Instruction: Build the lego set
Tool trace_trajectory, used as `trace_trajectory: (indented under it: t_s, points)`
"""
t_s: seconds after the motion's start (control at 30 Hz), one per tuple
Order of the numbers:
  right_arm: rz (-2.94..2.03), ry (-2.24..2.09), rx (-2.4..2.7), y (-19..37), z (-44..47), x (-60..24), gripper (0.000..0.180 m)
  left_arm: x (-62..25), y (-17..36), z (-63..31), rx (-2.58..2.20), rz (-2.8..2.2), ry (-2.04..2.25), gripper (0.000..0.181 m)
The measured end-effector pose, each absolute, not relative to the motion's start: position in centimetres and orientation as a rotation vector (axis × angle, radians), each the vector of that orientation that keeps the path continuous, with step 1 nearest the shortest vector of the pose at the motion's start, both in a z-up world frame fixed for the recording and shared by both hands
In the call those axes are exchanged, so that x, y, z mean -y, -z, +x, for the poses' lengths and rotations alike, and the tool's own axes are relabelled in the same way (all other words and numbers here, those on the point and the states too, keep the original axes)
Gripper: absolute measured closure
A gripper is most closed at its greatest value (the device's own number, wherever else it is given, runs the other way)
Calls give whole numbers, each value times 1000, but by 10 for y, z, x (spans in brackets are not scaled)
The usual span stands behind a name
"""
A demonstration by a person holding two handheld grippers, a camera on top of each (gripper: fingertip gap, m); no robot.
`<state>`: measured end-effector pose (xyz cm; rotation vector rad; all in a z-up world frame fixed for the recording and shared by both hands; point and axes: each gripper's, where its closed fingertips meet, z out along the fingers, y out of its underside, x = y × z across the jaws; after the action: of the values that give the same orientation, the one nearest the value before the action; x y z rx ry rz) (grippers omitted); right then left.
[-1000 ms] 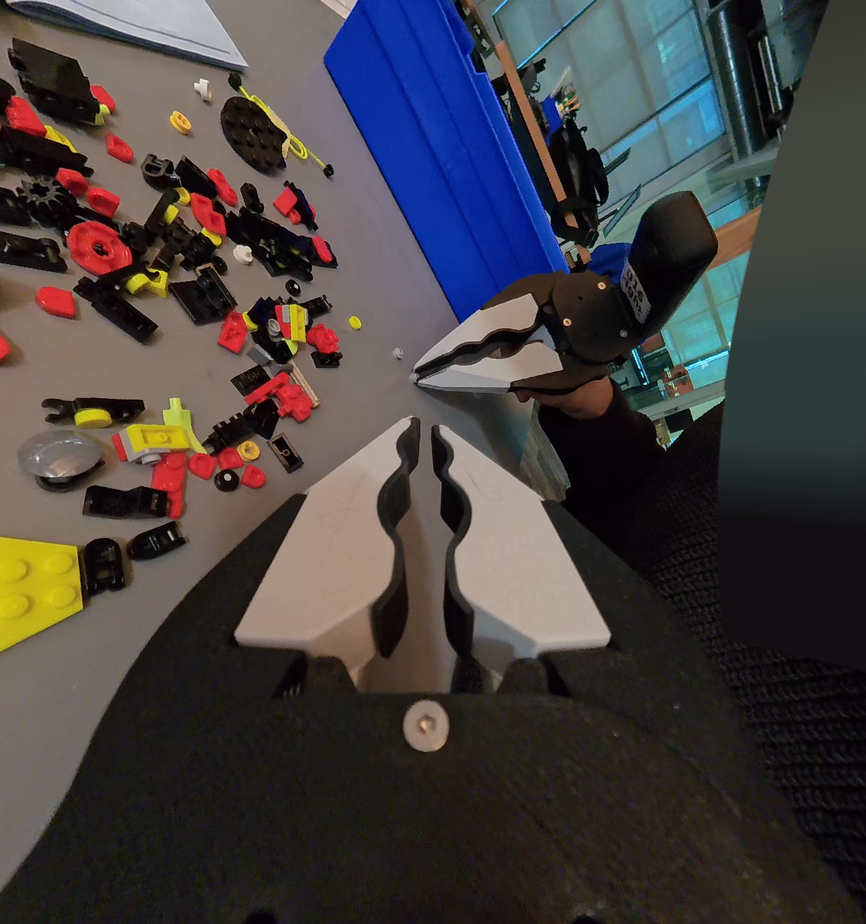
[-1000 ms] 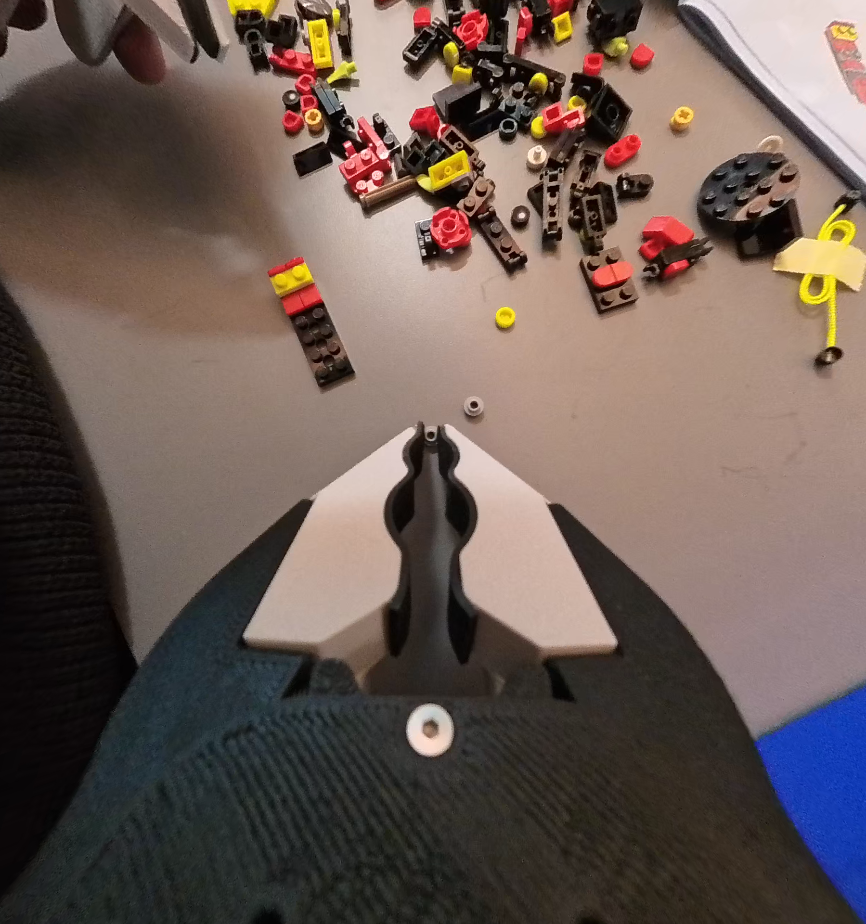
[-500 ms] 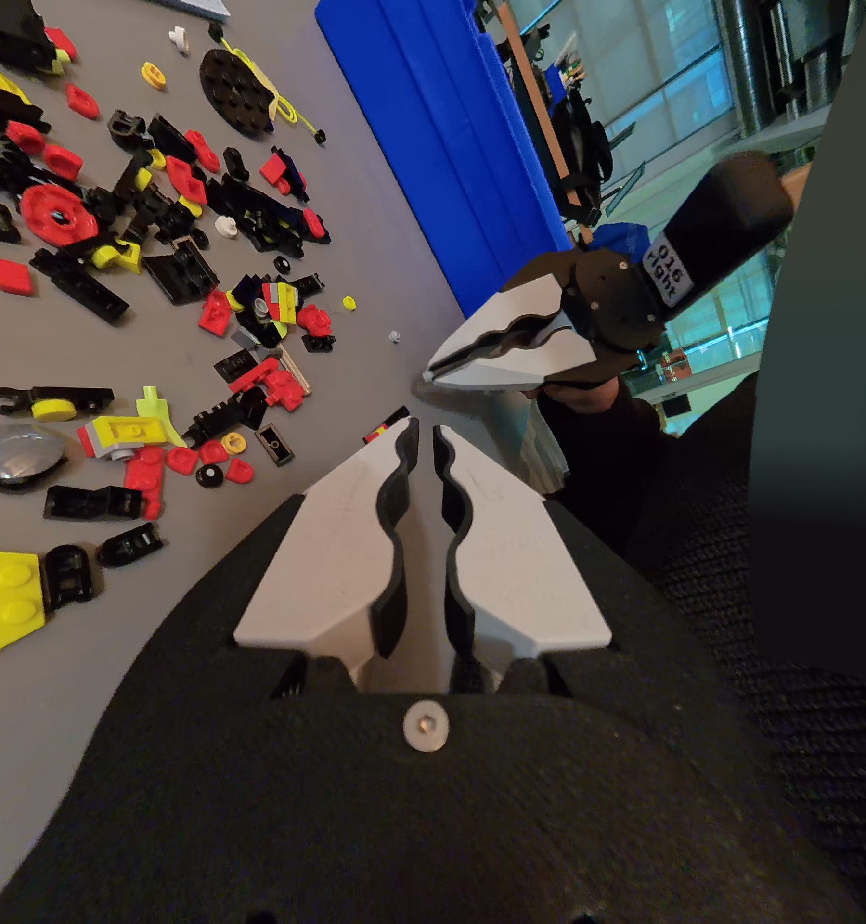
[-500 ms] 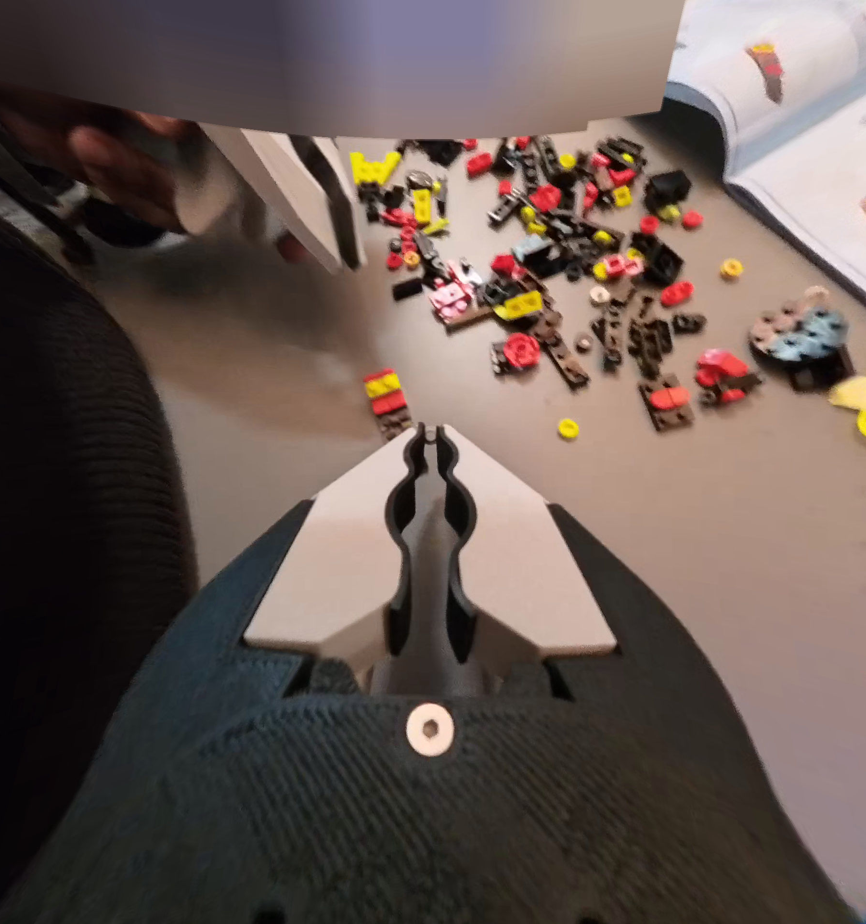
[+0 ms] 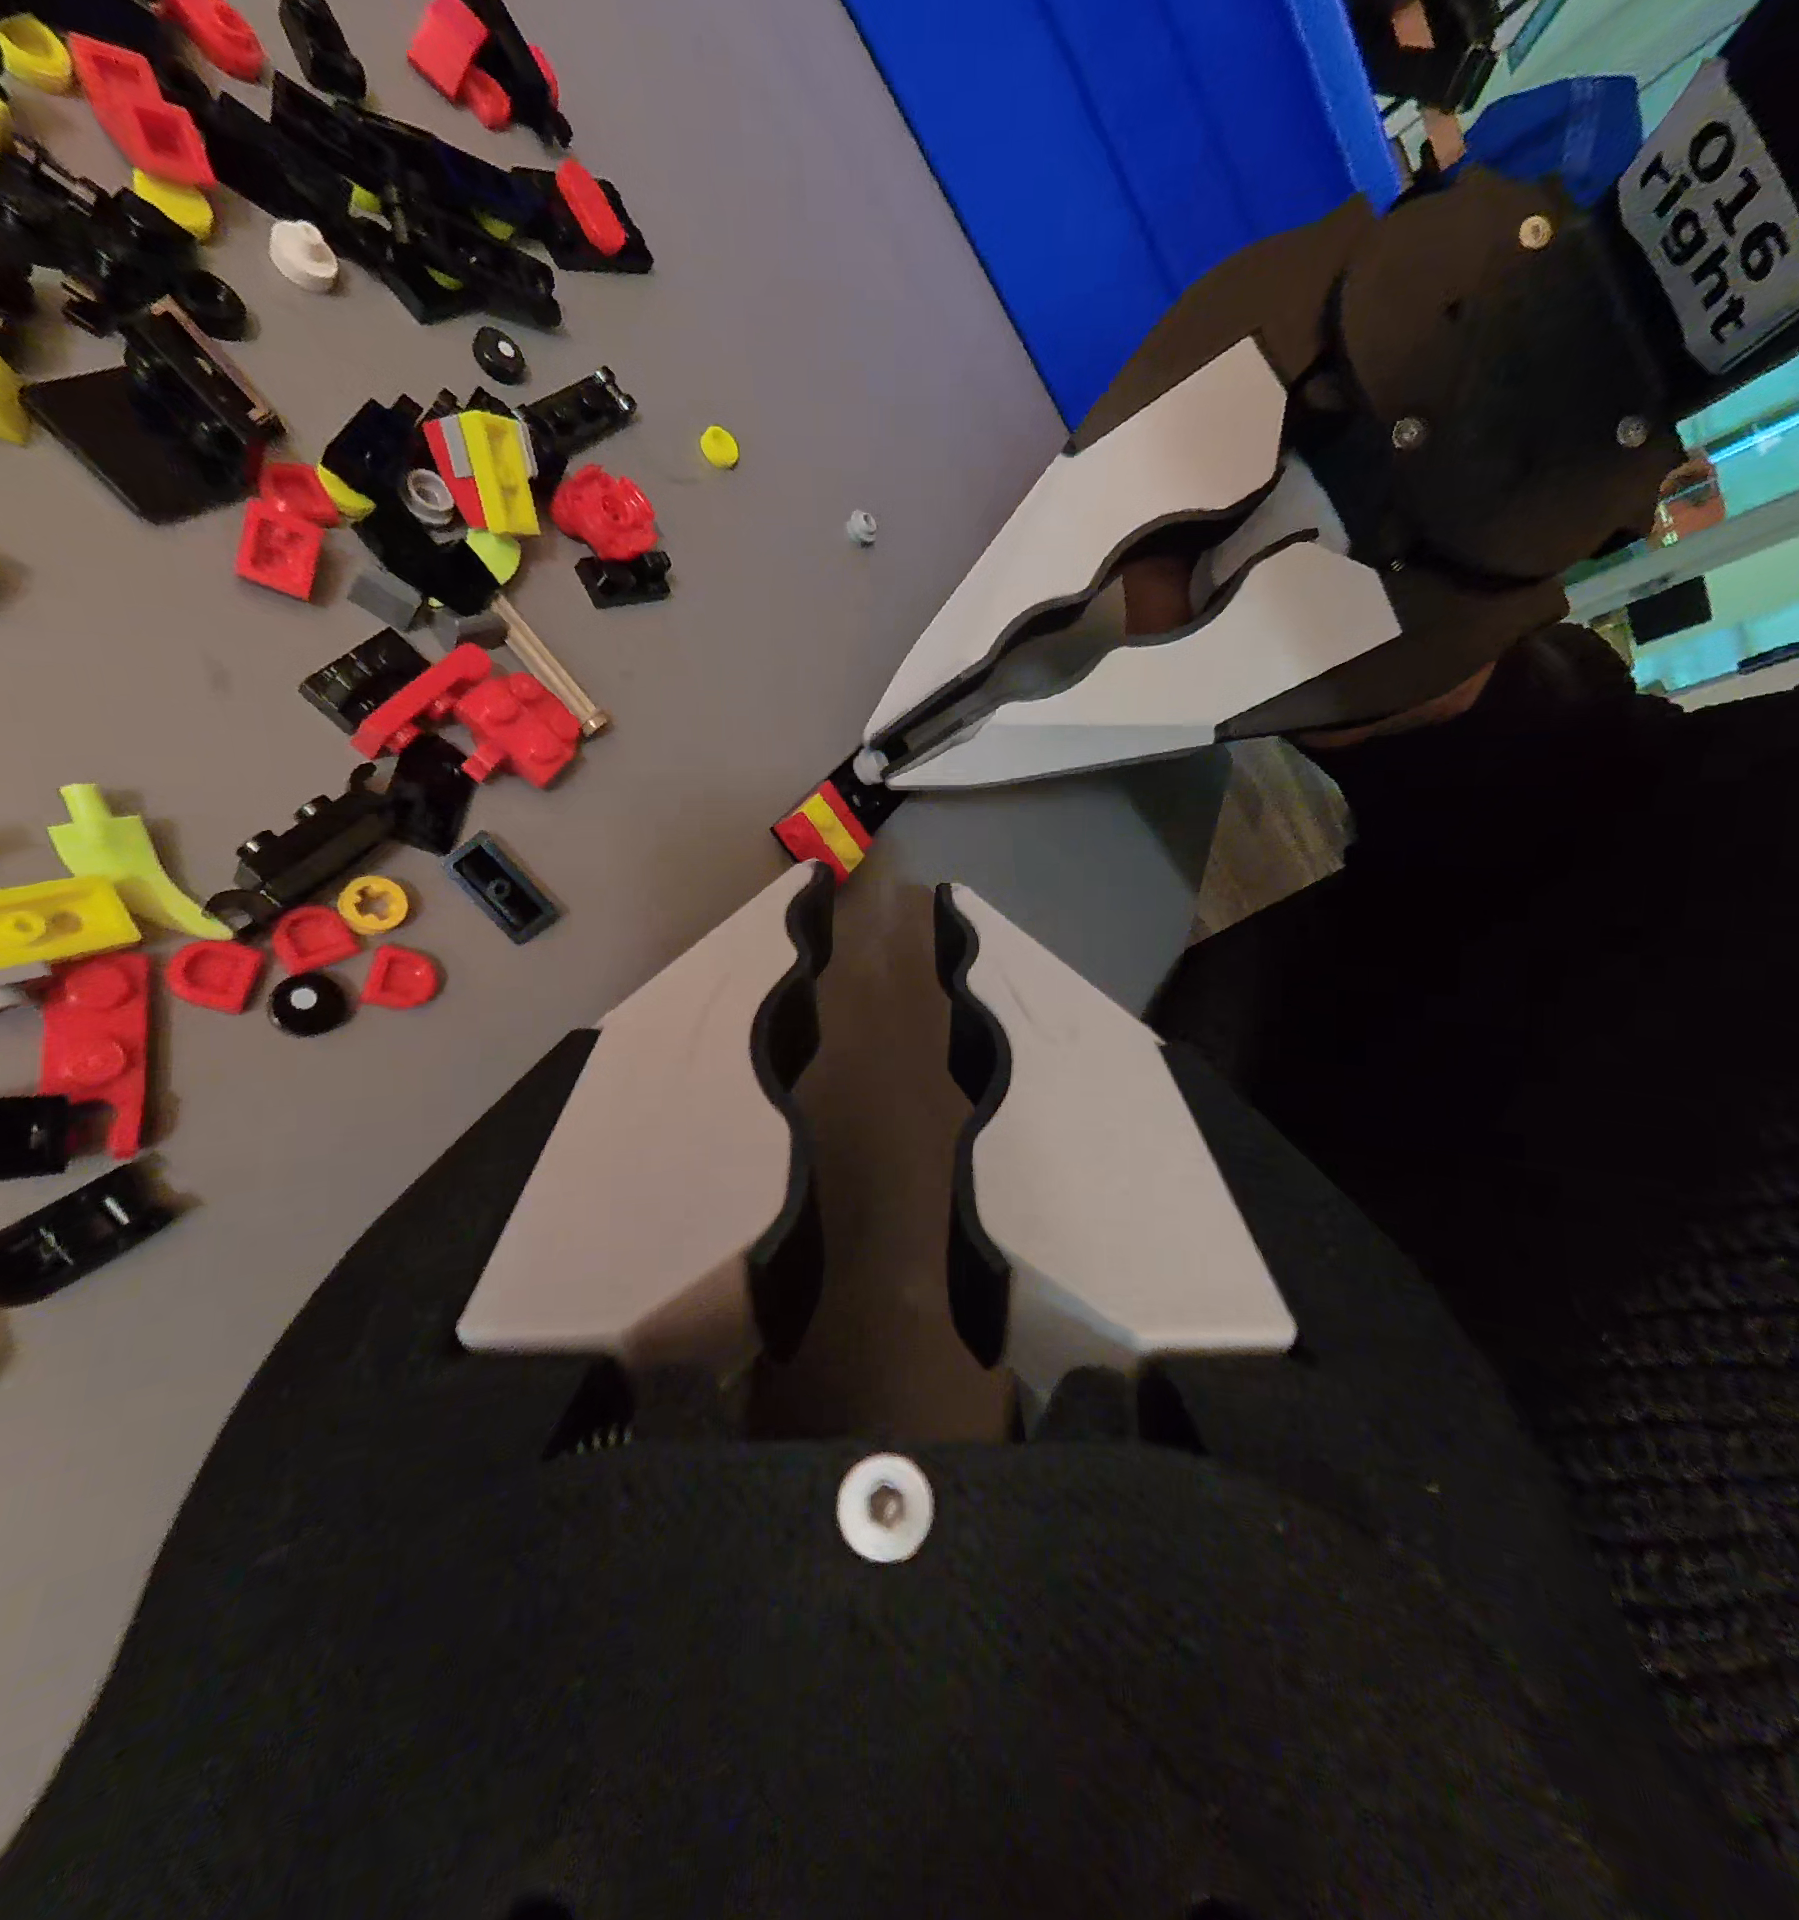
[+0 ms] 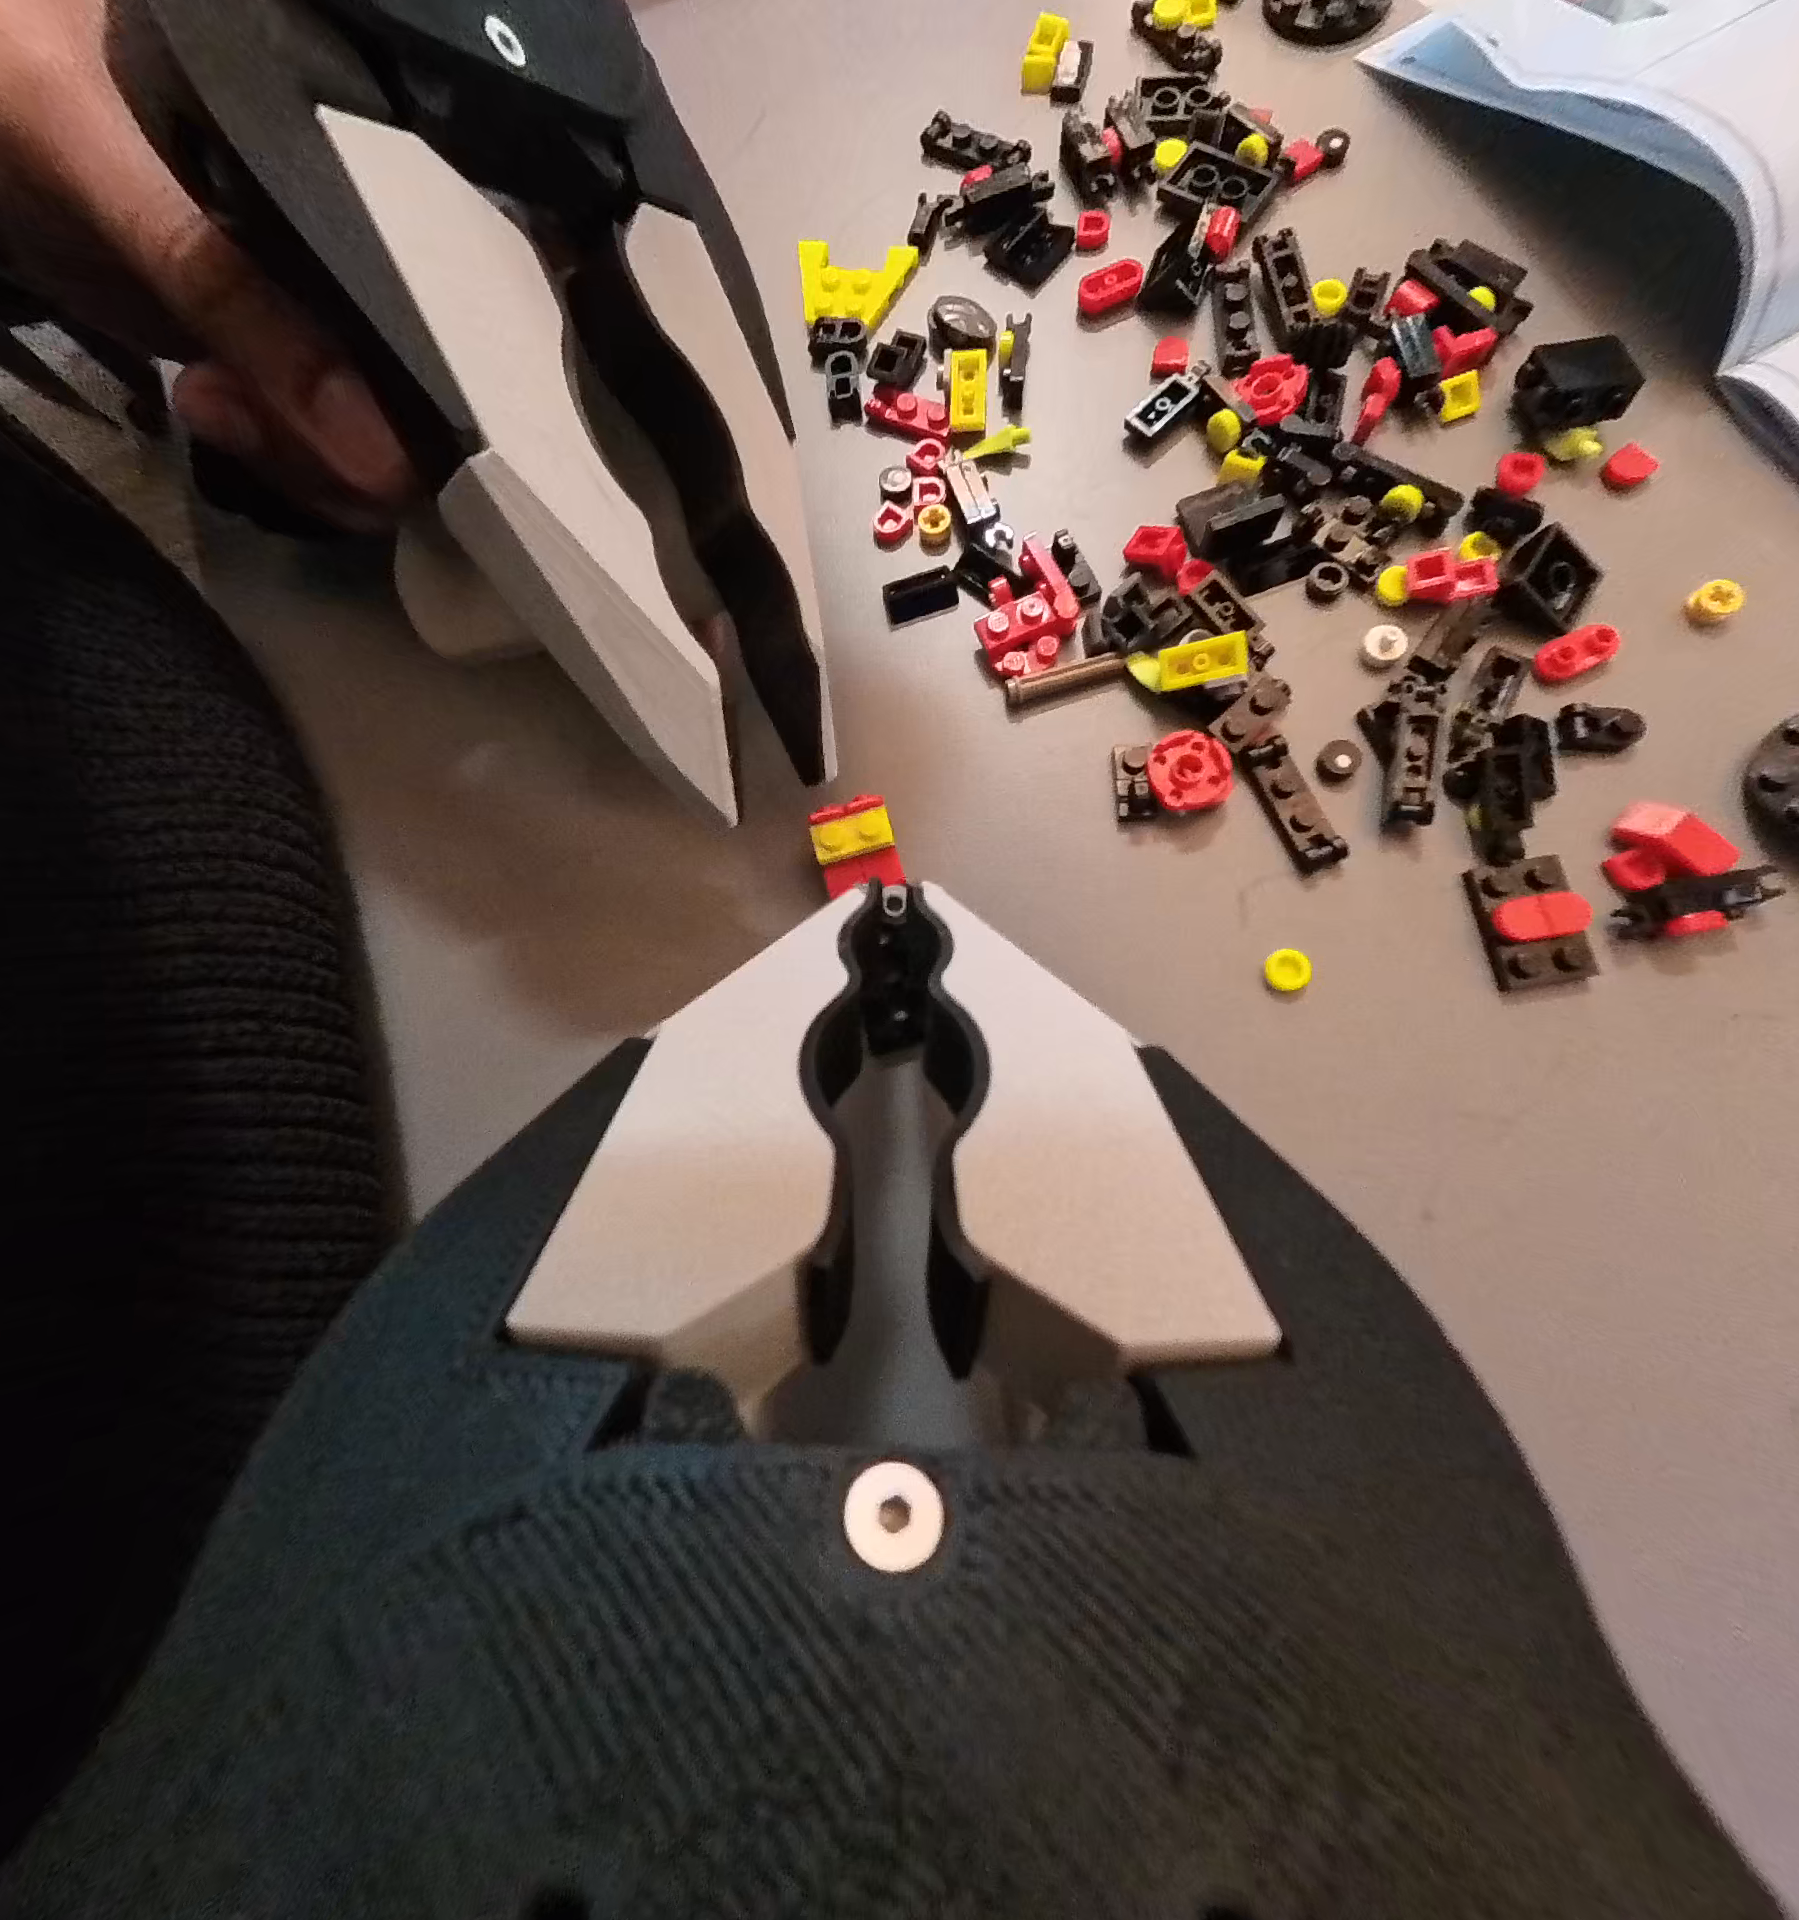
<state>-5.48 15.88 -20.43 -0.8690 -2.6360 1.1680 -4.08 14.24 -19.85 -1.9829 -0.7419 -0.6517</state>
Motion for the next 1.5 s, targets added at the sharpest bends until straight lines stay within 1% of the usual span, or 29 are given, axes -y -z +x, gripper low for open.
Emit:
trace_trajectory:
  t_s: [0.57,1.1,1.5]
  points:
    - [-870,-1137,2667,210,-55,-156,177,-145,199,-40,749,-1976,666,164]
    - [-819,-1020,2711,211,-55,-155,178,-145,203,-44,779,-1987,643,175]
    - [-815,-978,2732,212,-56,-153,178,-144,203,-45,791,-1977,665,177]
